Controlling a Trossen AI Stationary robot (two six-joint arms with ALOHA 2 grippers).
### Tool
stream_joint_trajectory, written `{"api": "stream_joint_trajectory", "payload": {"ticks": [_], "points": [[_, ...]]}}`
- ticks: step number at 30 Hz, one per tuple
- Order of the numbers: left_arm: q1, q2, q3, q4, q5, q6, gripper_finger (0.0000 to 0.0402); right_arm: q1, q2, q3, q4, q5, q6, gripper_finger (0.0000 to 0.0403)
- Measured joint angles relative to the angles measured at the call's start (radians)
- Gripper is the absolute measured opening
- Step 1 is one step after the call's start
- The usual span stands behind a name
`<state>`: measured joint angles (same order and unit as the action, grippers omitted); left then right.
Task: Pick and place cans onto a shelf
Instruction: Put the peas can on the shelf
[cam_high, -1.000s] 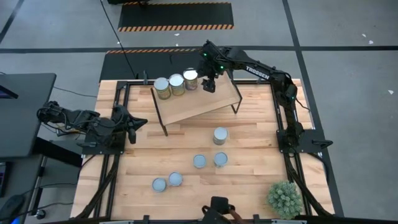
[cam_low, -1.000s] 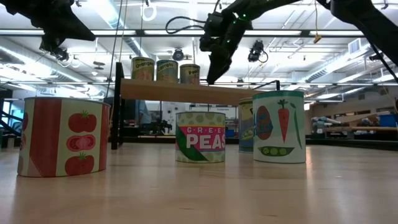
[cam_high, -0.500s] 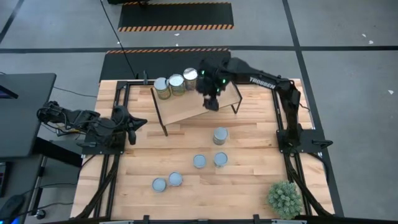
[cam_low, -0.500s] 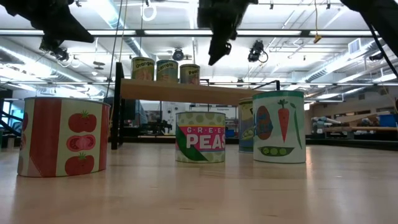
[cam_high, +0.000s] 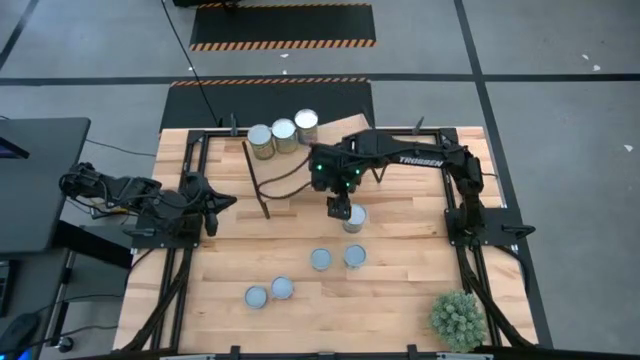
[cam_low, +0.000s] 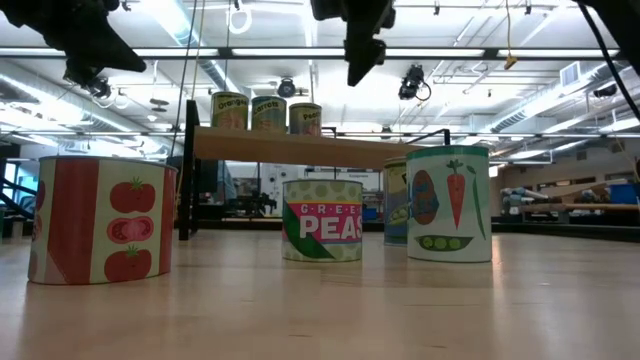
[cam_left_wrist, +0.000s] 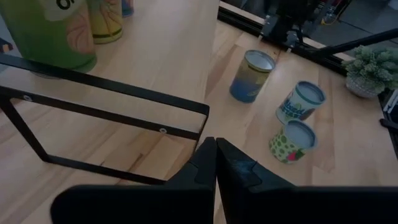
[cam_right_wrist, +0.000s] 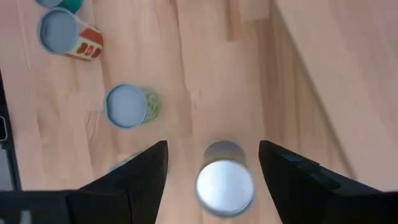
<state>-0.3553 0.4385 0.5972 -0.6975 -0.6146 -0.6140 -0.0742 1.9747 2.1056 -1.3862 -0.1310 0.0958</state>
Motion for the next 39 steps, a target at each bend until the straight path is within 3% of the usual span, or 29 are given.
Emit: {"api": "stream_joint_trajectory", "payload": {"ticks": [14,21,26,31,39], "points": [[0.0,0.0,0.0,-0.032,0.064,-0.002,0.0063,0.094,-0.023,0.0,0.026,0.161,0.161,0.0295],[0.0,0.0,0.0,-0.041,0.097,-0.002,0.0064,0.133,-0.037,0.0,0.13,0.209,0.1,0.0296],[0.0,0.0,0.0,-0.041,0.097,-0.002,0.0064,0.179,-0.041,-0.022,0.218,0.317,0.079,0.0295],[0.0,0.0,0.0,-0.041,0.097,-0.002,0.0064,0.193,-0.078,-0.157,0.258,0.283,0.12,0.0295],[0.0,0.0,0.0,-0.041,0.096,-0.001,0.0064,0.197,-0.253,-0.468,0.476,0.242,0.239,0.0295]]}}
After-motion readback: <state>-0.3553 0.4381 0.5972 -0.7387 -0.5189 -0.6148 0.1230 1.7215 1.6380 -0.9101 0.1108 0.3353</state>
